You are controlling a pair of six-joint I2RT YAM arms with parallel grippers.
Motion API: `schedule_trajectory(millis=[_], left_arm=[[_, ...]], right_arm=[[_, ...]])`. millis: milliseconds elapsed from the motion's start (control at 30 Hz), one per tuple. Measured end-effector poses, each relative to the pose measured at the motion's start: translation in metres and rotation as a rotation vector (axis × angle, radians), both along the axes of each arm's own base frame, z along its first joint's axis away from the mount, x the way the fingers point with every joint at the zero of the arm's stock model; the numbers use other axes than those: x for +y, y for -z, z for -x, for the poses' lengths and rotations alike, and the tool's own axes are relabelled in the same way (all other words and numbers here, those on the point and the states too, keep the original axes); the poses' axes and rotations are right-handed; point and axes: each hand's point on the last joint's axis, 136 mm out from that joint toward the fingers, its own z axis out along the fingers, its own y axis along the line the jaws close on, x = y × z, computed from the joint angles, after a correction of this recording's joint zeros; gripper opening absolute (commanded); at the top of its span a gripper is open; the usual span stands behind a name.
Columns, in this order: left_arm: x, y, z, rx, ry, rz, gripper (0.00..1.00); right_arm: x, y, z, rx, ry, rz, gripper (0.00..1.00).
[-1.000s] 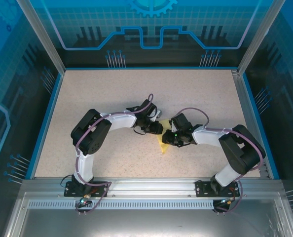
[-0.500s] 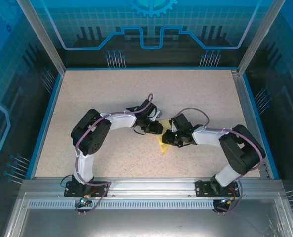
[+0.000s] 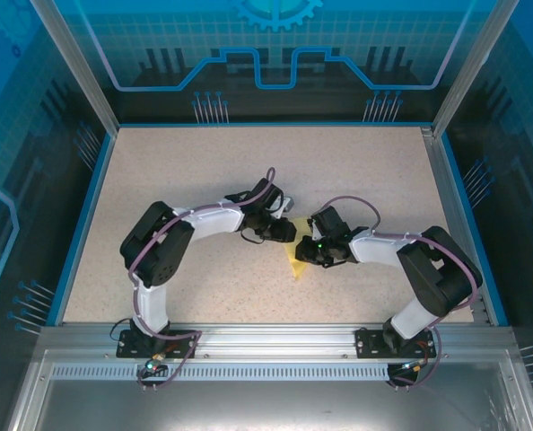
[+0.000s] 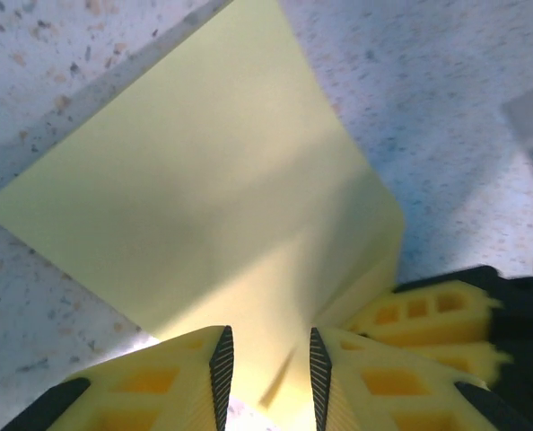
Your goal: Fold a paper plane with a square sheet of paper (pick it up from the middle)
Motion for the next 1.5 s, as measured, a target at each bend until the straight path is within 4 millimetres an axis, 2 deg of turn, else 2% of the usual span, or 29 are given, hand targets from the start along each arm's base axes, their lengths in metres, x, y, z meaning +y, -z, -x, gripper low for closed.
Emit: schedule_trajectory(millis=[100, 200, 333, 467, 600, 767, 933, 1200, 1333, 1500], left_arm=[[-0.002, -0.019, 0.002, -0.029, 0.007, 0.031, 0.31], [-0.006, -0.024, 0.007, -0.032, 0.023, 0.042, 0.29], [-0.005, -0.011, 0.024, 0.011, 0.042, 0.029, 0.18], [-0.003, 0.0, 0.038, 0.062, 0.045, 0.024, 0.18], [-0.004, 0.008, 0.044, 0.082, 0.056, 0.024, 0.17], [-0.005, 0.024, 0.047, 0.108, 0.062, 0.015, 0.17], [-0.005, 0.032, 0.047, 0.118, 0.062, 0.007, 0.17], [-0.004, 0.035, 0.045, 0.119, 0.064, -0.007, 0.17], [-0.007, 0.035, 0.042, 0.106, 0.082, -0.014, 0.17], [-0.007, 0.037, 0.04, 0.099, 0.096, -0.038, 0.17]], right_arm=[[0.0, 0.0, 0.0, 0.0, 0.0, 0.0, 0.14], [0.0, 0.0, 0.0, 0.0, 0.0, -0.002, 0.13], [0.001, 0.0, 0.0, -0.003, -0.003, -0.009, 0.1], [0.001, 0.0, 0.0, -0.007, -0.003, -0.014, 0.09], [0.002, 0.0, 0.0, -0.008, -0.004, -0.018, 0.09], [0.002, 0.0, 0.0, -0.013, -0.005, -0.025, 0.08], [0.002, 0.0, 0.0, -0.013, -0.006, -0.035, 0.08], [0.001, -0.001, 0.001, -0.02, -0.002, -0.049, 0.14], [-0.004, -0.002, 0.0, -0.018, 0.02, -0.055, 0.19], [-0.012, -0.006, 0.0, -0.02, 0.042, -0.062, 0.2]])
